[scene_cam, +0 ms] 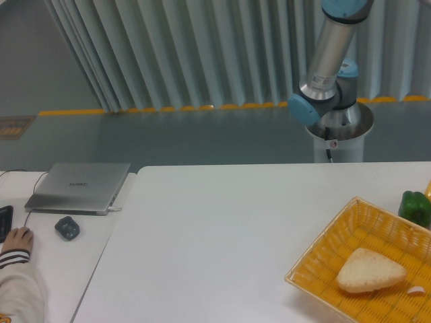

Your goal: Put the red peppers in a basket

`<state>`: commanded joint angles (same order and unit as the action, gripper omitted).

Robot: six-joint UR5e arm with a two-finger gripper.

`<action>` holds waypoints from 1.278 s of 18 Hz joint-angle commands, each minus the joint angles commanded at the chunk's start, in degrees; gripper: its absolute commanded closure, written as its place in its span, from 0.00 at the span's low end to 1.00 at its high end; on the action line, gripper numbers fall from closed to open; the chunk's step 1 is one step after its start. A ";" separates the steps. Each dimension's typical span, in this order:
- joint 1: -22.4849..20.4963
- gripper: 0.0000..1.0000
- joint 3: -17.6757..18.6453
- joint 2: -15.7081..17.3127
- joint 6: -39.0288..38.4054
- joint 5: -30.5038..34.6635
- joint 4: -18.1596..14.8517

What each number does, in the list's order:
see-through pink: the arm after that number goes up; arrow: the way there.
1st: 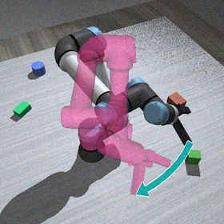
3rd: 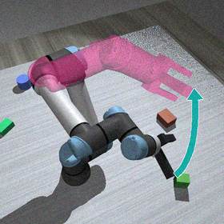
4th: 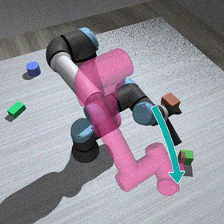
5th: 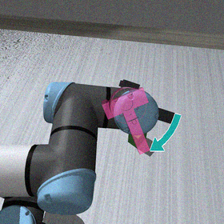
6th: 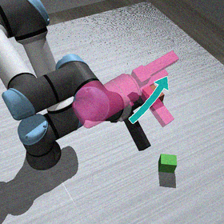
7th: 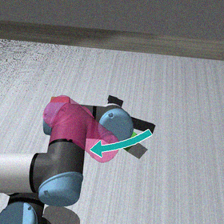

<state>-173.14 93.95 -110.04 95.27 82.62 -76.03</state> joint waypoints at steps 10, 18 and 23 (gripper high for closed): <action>0.18 0.00 3.61 -0.79 0.09 0.00 4.84; 0.17 0.58 3.70 -0.53 0.88 -0.17 5.90; 0.09 0.78 2.47 0.43 0.88 -0.09 5.02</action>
<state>-173.06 96.42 -109.60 96.15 82.53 -71.01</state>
